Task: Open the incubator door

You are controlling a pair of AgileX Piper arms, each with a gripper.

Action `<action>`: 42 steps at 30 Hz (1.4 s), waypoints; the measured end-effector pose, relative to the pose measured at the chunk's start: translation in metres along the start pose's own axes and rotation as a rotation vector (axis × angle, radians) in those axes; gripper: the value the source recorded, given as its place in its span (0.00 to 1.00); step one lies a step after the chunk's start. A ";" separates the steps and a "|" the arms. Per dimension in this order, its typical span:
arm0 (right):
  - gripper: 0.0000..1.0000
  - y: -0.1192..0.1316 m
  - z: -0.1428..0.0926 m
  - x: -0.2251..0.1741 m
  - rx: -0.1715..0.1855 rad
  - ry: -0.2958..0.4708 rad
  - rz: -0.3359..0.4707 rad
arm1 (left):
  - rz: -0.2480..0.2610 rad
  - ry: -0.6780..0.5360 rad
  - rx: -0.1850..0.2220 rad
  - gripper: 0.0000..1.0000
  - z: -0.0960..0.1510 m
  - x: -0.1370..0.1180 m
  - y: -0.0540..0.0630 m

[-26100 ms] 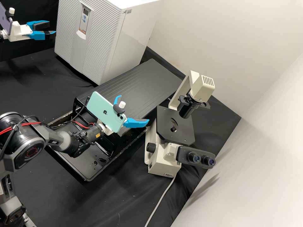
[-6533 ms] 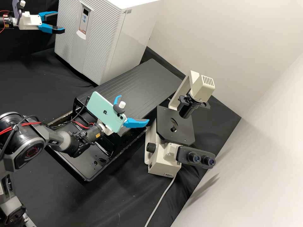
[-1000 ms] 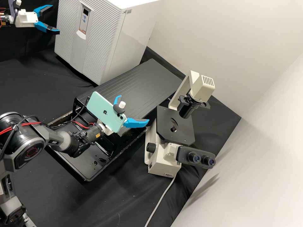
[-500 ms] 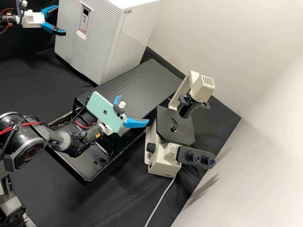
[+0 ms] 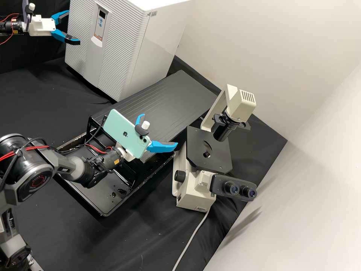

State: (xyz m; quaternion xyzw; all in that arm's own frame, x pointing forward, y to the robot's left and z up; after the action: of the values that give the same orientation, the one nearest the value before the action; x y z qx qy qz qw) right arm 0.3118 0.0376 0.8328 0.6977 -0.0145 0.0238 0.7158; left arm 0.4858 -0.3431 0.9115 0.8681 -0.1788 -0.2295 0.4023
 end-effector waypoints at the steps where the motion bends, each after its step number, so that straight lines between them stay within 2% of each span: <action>1: 1.00 0.000 0.000 0.000 0.000 0.000 0.000 | -0.002 -0.001 -0.003 1.00 0.000 0.001 -0.002; 7: 1.00 0.000 0.000 0.000 0.000 0.000 0.000 | 0.002 -0.016 -0.004 1.00 -0.001 0.007 -0.005; 14: 1.00 0.000 0.000 0.000 0.000 0.000 0.000 | 0.013 -0.025 0.004 1.00 -0.001 0.011 0.000; 25: 1.00 0.000 0.000 0.000 0.000 0.000 0.000 | -0.002 -0.029 -0.010 1.00 -0.004 0.013 -0.015; 29: 1.00 0.000 0.000 0.000 0.000 0.000 0.000 | 0.002 -0.024 -0.006 1.00 -0.008 0.011 -0.016; 38: 1.00 0.000 0.000 0.000 0.000 0.000 0.000 | 0.007 -0.009 -0.034 1.00 -0.020 0.007 -0.020; 42: 1.00 0.000 0.000 0.000 0.000 0.000 0.000 | 0.016 -0.007 -0.025 1.00 -0.026 0.007 -0.019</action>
State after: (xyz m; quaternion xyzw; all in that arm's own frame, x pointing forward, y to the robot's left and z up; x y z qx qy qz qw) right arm 0.3118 0.0376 0.8328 0.6977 -0.0145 0.0238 0.7158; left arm 0.5078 -0.3191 0.9100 0.8607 -0.1844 -0.2314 0.4143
